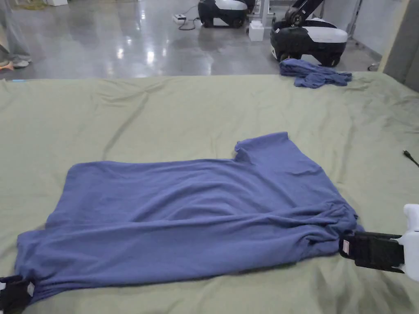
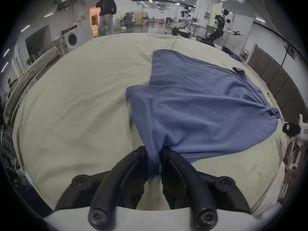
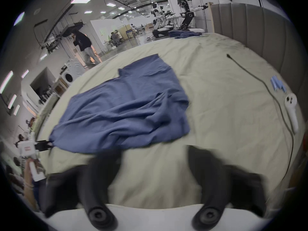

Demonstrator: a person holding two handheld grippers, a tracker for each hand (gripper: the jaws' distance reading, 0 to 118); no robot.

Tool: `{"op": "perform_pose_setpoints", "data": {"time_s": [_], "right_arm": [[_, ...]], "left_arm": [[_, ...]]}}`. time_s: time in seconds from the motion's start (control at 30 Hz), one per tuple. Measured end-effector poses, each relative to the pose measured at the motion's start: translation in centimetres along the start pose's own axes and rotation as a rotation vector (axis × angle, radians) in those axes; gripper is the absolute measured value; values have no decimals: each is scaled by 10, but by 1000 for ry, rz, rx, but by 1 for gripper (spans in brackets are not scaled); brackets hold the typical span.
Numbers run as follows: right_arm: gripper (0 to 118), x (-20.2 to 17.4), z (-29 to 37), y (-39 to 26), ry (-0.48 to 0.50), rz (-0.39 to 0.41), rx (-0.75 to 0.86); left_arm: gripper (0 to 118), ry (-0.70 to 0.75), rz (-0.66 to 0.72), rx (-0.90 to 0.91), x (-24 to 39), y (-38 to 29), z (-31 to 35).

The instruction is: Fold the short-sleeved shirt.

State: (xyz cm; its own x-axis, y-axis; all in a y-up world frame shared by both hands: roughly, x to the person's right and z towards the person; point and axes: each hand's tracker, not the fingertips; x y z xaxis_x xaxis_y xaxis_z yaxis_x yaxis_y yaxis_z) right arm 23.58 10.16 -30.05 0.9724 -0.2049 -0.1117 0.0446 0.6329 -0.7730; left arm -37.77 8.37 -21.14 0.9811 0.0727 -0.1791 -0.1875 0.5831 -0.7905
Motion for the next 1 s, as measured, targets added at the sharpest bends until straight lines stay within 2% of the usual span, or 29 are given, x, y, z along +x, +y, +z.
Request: {"op": "perform_pose_setpoints", "data": {"time_s": [0.07, 0.13, 0.17, 0.23, 0.3, 0.33, 0.37, 0.4, 0.5, 0.57, 0.63, 0.8, 1.0], "right_arm": [[115, 10, -20, 13, 3, -9, 9], [103, 14, -38, 26, 1, -66, -56], [93, 18, -49, 29, 36, -50, -62], [50, 13, -70, 31, 12, -36, -106], [36, -2, -68, 27, -8, -16, -85], [22, -4, -63, 30, 19, 7, -81], [16, -5, -59, 32, 66, -26, -80], [15, -7, -56, 32, 56, -45, -79], [15, -12, -43, 31, 46, -33, -81], [15, -6, -28, 32, 93, -105, -82], [15, -3, -8, 31, 119, -131, -44], [15, -4, 34, 21, 136, -131, -45], [15, 13, 62, -13, 150, -163, -89]], "left_arm": [[16, -5, 15, -8, 0, 2, 1], [14, -7, 12, 0, 0, 3, 4], [14, -8, 11, 4, 1, 3, 5], [14, -13, 18, 7, 2, 5, 9], [14, -19, 16, 12, 2, 6, 11], [14, -20, 15, 12, 2, 7, 14], [14, -24, 12, 13, 2, 8, 16], [13, -25, 11, 18, 1, 9, 18], [11, -48, 34, 36, -3, 12, 25], [8, -55, 33, 39, -5, 13, 30], [7, -63, 29, 43, -4, 12, 36], [5, -72, 2, 47, -4, 3, 48], [5, -85, -14, 27, -15, -20, 73]]}}
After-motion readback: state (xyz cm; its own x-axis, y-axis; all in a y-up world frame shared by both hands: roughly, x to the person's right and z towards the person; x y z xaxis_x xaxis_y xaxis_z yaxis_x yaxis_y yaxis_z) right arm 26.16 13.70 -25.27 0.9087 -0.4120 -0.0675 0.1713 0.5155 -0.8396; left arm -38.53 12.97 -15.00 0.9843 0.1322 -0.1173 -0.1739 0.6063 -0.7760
